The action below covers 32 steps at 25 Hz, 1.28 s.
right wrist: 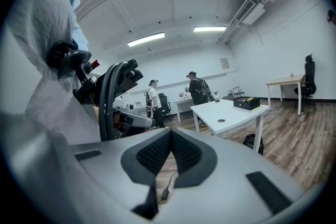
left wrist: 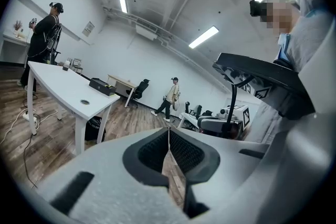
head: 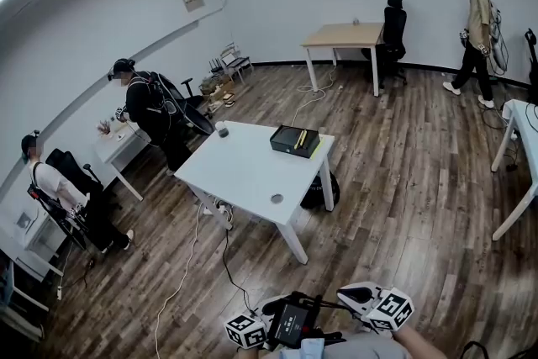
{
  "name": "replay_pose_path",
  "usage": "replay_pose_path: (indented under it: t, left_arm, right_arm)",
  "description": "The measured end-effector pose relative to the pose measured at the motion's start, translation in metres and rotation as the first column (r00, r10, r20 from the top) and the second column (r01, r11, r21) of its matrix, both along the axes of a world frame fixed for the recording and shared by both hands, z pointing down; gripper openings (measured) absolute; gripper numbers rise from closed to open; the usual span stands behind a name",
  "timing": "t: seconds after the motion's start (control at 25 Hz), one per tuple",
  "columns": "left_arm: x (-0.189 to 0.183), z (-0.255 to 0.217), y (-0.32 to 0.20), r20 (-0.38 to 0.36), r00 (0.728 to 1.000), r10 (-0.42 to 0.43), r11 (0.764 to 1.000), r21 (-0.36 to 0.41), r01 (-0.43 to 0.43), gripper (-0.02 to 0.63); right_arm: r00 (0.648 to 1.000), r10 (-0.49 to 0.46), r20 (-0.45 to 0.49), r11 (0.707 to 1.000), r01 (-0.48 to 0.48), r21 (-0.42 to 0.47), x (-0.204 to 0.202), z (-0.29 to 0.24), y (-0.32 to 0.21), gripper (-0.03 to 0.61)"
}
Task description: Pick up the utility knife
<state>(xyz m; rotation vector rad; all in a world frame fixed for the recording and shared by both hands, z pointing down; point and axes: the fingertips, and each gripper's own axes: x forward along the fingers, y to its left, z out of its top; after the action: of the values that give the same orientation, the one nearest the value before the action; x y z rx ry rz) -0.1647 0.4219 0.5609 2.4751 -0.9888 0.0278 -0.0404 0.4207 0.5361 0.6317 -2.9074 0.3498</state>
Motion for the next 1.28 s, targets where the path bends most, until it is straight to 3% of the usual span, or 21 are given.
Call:
replay_pose_path:
  t: [0.24,0.68,1.28]
  left_arm:
    - [0.002,0.000,-0.004,0.004,1.000,0.004,1.000,-0.003,-0.004,0.018]
    - [0.010,-0.004,-0.003,0.016,1.000,0.021,1.000,-0.001,-0.021,0.018]
    - [0.026,-0.009,-0.012,-0.002,0.999,0.049,0.998,-0.031,-0.049,0.018]
  right_arm:
    - [0.996,0.008,0.088,1.000,-0.008,-0.008,0.003,-0.010,-0.006,0.029]
    - [0.997,0.038,0.068,0.999,-0.040,0.029,0.012,-0.015,-0.007,0.029]
    - [0.997,0.075,0.034,0.997,-0.075,-0.022,0.021,-0.012,-0.017,0.029]
